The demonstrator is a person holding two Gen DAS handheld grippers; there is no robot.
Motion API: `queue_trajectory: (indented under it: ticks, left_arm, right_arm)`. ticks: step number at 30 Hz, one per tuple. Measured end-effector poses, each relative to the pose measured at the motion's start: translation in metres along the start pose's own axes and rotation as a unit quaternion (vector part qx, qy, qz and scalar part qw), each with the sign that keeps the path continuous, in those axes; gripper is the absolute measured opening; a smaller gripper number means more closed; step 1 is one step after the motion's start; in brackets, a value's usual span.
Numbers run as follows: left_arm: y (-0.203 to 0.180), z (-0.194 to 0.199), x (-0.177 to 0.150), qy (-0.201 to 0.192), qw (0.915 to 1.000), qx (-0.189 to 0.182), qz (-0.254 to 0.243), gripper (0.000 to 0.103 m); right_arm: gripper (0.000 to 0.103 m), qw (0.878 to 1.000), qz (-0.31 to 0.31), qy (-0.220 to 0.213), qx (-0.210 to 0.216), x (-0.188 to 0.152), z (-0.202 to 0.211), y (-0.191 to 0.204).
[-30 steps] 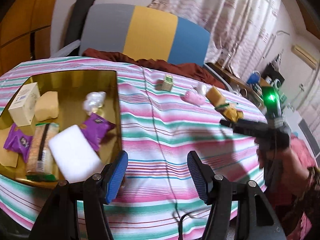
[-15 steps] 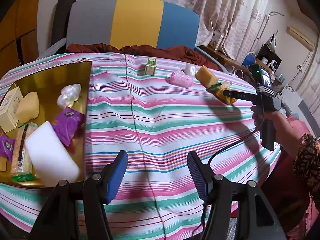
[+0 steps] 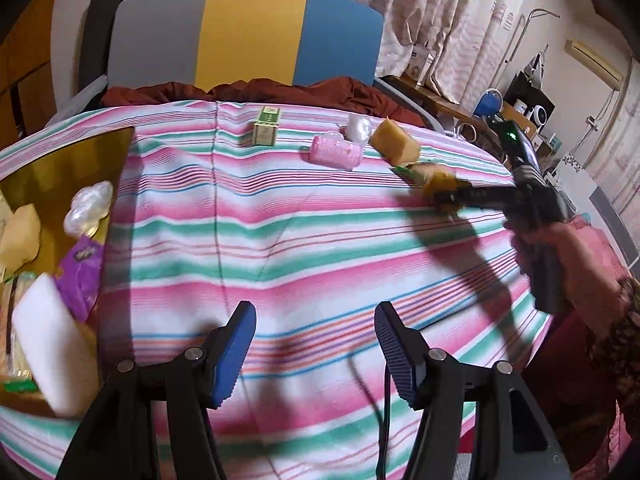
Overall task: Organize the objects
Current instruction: 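Move both tools back and grasp the yellow knit hat with the right tool, then grasp the pink hair roller with the left tool while the right tool holds the hat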
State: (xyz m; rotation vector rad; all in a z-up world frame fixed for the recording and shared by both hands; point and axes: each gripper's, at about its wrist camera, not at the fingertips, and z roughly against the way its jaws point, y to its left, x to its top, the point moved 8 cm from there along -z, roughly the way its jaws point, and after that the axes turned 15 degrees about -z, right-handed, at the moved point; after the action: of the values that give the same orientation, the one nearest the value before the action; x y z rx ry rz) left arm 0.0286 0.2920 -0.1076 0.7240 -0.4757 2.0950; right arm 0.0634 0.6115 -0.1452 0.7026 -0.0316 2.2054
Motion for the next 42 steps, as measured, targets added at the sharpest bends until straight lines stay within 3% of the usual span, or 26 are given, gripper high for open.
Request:
queue_trajectory:
  ticks: [5, 10, 21, 28, 31, 33, 42]
  left_arm:
    - [0.002, -0.024, 0.023, 0.008, 0.9999, -0.006, 0.007, 0.063]
    - [0.001, -0.057, 0.055, 0.021, 0.9998, 0.005, -0.003, 0.076]
    - [-0.005, -0.143, 0.135, 0.036, 0.9984, 0.031, -0.031, 0.082]
    - [0.009, -0.183, 0.144, 0.059, 0.9964, 0.058, -0.016, 0.082]
    - [0.011, -0.184, 0.143, 0.035, 0.9968, 0.067, -0.025, 0.080]
    - [0.011, -0.181, 0.140, 0.018, 0.9964, 0.074, -0.037, 0.065]
    - [0.013, -0.157, 0.124, -0.020, 0.9960, 0.077, -0.040, 0.065]
  right_arm:
    - [0.044, 0.998, -0.008, 0.057, -0.006, -0.035, 0.012, 0.003]
    - [0.044, 0.998, -0.021, 0.062, -0.001, -0.045, 0.015, 0.005]
    - [0.044, 0.997, -0.010, 0.074, 0.015, -0.046, 0.011, 0.010]
    - [0.046, 0.997, -0.009, 0.078, 0.017, -0.044, 0.010, 0.009]
    - [0.045, 0.997, -0.008, 0.077, 0.017, -0.043, 0.009, 0.011]
    - [0.045, 0.997, -0.006, 0.074, 0.016, -0.042, 0.009, 0.012]
    - [0.043, 0.996, -0.005, 0.073, 0.052, -0.045, 0.012, 0.026]
